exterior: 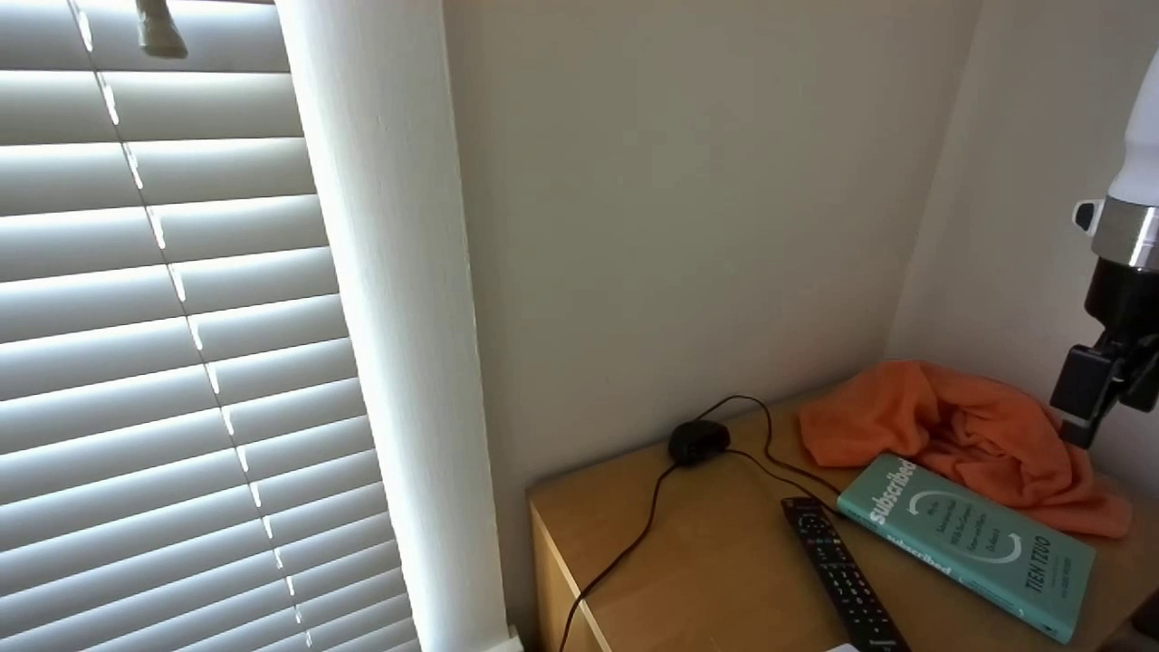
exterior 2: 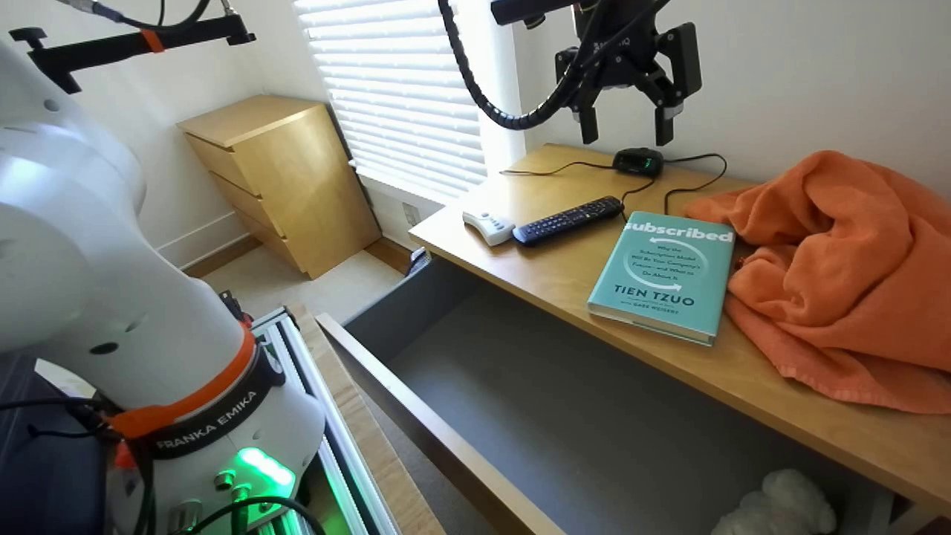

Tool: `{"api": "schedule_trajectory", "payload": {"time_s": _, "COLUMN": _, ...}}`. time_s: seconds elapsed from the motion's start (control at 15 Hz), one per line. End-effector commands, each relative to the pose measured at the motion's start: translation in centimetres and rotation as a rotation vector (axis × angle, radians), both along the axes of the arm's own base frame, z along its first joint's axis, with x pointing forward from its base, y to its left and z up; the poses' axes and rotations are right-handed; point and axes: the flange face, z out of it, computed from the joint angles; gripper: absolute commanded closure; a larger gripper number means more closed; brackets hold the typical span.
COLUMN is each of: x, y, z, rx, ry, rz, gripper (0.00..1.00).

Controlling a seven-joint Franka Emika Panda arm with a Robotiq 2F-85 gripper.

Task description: Turn the book over

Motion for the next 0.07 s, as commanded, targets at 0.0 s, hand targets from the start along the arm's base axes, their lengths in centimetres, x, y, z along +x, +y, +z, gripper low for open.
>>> {"api": "schedule_trajectory", "payload": {"time_s": 0.0, "x": 0.01, "y": 0.0, "z": 0.06, "rx": 0.0, "ry": 0.001, "rz": 0.0, "gripper": 0.0}}
